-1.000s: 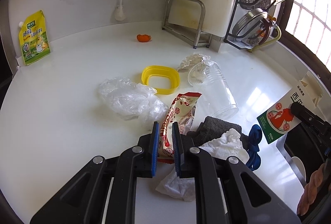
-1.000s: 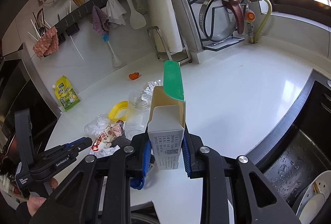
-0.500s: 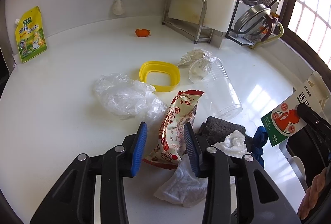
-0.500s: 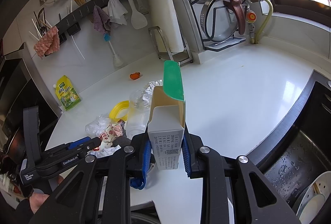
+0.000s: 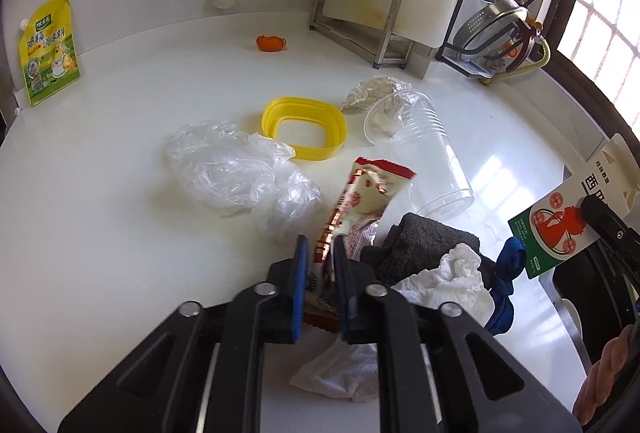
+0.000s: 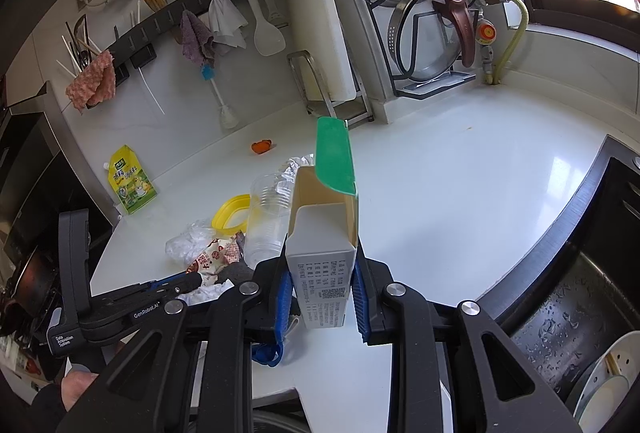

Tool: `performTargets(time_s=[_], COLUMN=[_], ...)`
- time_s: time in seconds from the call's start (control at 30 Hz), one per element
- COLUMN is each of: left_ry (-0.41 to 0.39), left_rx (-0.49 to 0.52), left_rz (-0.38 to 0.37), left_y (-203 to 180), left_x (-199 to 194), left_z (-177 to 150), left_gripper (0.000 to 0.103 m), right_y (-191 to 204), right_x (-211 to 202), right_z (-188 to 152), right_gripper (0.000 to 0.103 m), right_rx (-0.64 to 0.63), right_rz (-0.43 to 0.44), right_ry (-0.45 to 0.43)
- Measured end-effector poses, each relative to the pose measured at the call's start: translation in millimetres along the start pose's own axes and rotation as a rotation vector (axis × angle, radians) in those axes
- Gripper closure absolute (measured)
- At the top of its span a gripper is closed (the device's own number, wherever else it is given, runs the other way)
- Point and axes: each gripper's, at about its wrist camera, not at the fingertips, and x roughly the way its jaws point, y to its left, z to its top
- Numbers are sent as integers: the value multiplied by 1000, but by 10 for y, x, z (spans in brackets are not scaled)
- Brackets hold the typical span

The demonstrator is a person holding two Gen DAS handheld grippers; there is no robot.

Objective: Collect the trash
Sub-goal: 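Grasp the red-and-white snack wrapper with the left tool while the right tool holds the carton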

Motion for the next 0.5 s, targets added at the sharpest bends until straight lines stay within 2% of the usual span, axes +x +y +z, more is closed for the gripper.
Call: performTargets(time_s=[0.33,0.5], left_ry=[-66,-117], left_rx=[-17,-12], left_rz=[4,28], left_y=[42,84], left_x=[-257,-546], left_z=[49,47], left_gripper=[95,95], right_y=[7,24], right_x=[-9,-34], right_z=[-12,-45], right_gripper=[78,78], right_rx=[-2,-17], right_rz=[-2,-6], right_ry=[-7,-8])
